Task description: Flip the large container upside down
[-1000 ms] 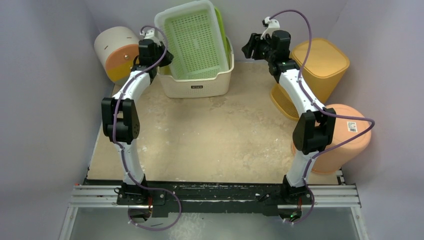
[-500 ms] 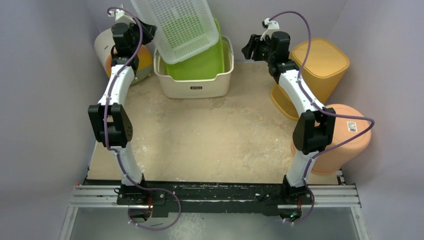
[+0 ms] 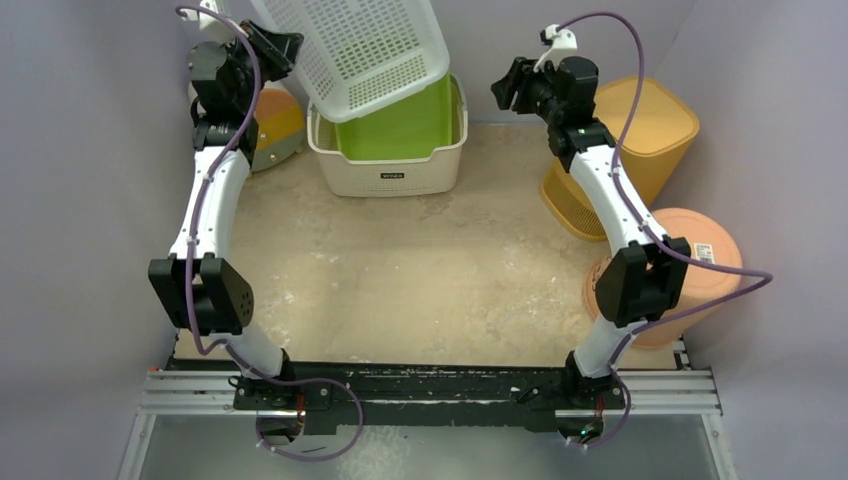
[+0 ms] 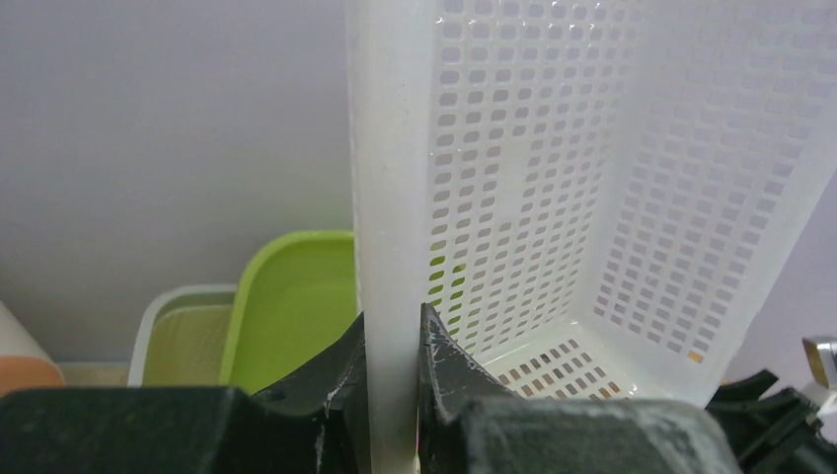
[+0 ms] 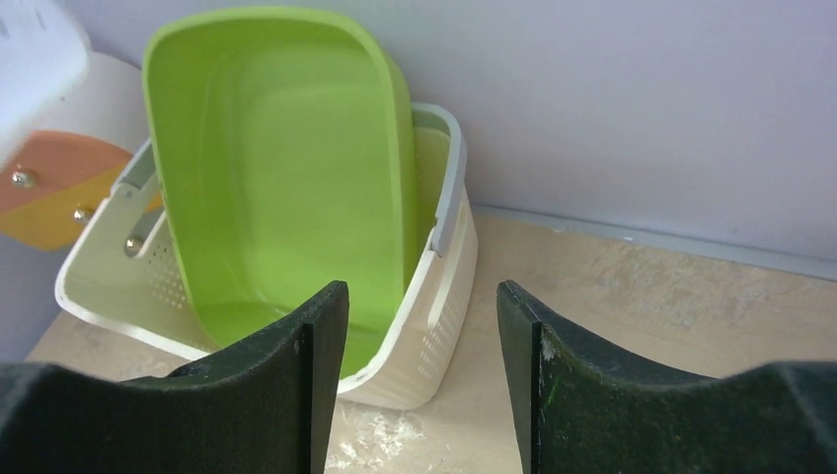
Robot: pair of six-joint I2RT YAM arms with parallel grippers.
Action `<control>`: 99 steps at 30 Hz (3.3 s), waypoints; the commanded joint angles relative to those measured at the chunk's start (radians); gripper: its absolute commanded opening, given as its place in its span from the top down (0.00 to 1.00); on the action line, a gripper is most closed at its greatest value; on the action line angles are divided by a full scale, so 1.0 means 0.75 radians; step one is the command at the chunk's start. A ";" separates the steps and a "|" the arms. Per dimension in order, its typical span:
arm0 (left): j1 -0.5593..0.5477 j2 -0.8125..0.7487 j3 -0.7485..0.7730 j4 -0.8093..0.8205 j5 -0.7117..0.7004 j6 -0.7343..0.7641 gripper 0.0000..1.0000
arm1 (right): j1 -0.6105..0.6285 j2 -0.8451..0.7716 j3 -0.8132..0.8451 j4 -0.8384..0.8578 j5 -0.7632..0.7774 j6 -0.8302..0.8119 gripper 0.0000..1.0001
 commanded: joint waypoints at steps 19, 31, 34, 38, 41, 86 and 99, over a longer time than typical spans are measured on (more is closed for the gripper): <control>-0.310 -0.811 -0.454 -0.757 -0.220 0.389 1.00 | -0.006 -0.456 0.053 -0.222 0.243 0.191 0.37; -0.378 -0.800 -0.549 -1.090 -0.652 0.618 1.00 | -0.006 -0.570 0.029 -0.296 0.365 0.237 0.38; -0.490 -0.755 -0.542 -1.135 -0.834 0.698 1.00 | -0.007 -0.596 -0.001 -0.299 0.377 0.241 0.38; -0.713 -0.700 -0.545 -1.172 -1.042 0.767 1.00 | -0.007 -0.639 -0.053 -0.303 0.395 0.254 0.38; -0.833 -0.684 -0.571 -1.171 -1.195 0.785 1.00 | -0.006 -0.669 -0.101 -0.325 0.380 0.256 0.38; -1.750 0.123 -0.278 -0.836 -1.974 1.128 1.00 | -0.008 -0.785 -0.286 -0.279 0.544 0.215 0.35; -1.527 -0.187 -0.457 -0.534 -2.079 1.903 1.00 | -0.010 -0.674 -0.202 -0.240 0.504 0.186 0.34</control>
